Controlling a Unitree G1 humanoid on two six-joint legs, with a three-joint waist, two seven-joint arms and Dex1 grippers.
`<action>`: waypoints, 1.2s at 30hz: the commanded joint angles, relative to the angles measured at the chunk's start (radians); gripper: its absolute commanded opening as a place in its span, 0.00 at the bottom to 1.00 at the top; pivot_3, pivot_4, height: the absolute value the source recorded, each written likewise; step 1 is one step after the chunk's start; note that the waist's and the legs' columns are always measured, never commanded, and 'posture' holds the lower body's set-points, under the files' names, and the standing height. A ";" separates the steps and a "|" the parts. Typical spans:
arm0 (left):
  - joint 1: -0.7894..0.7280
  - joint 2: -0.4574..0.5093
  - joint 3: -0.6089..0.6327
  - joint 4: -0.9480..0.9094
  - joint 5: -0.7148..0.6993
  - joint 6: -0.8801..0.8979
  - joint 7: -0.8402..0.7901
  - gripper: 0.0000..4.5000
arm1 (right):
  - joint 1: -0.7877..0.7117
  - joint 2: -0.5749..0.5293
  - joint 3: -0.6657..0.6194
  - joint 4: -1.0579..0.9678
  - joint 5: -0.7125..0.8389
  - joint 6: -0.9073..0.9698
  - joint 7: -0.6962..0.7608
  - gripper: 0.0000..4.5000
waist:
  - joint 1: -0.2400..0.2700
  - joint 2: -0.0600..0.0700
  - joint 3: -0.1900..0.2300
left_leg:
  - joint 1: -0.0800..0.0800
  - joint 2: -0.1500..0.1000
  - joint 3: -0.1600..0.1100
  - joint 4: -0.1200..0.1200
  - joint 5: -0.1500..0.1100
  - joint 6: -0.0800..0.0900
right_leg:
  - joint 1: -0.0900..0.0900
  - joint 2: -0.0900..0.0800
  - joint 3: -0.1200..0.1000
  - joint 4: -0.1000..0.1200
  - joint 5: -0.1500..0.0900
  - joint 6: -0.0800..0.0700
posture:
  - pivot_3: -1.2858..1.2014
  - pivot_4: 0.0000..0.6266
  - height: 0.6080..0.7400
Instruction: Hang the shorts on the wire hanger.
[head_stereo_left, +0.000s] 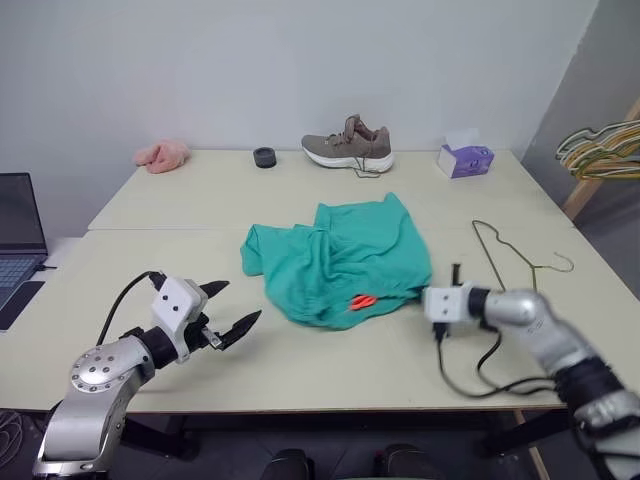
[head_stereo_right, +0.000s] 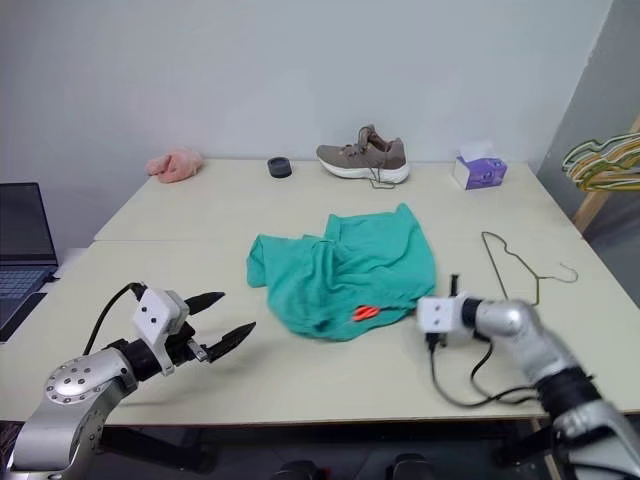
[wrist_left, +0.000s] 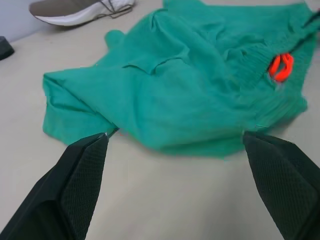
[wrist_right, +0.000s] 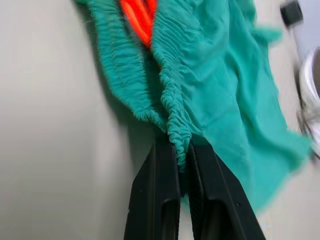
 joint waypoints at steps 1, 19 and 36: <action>-0.018 0.007 -0.009 -0.013 0.001 -0.008 -0.003 1.00 | -0.175 -0.032 -0.004 0.220 -0.053 -0.104 -0.014 0.01 | -0.003 -0.001 0.000 | 0.000 0.000 -0.001 0.000 0.000 0.000 | 0.000 0.000 0.000 0.000 0.001 -0.001 | 0.49 0.00 1.00; -0.038 0.014 -0.025 0.019 0.009 -0.024 -0.018 1.00 | -0.028 -0.218 0.040 -0.138 0.278 -0.083 0.560 0.85 | -0.018 0.000 -0.001 | 0.000 0.000 -0.004 -0.005 -0.001 -0.001 | -0.001 -0.001 0.000 0.001 0.000 -0.003 | 0.48 0.00 1.00; -0.089 0.005 -0.048 0.039 0.024 -0.026 -0.008 1.00 | 0.200 0.021 0.024 -0.561 0.086 0.198 0.208 0.85 | -0.018 0.000 -0.002 | 0.000 0.000 -0.004 0.002 -0.001 -0.001 | 0.000 0.000 0.000 0.002 0.000 0.006 | 0.48 0.00 1.00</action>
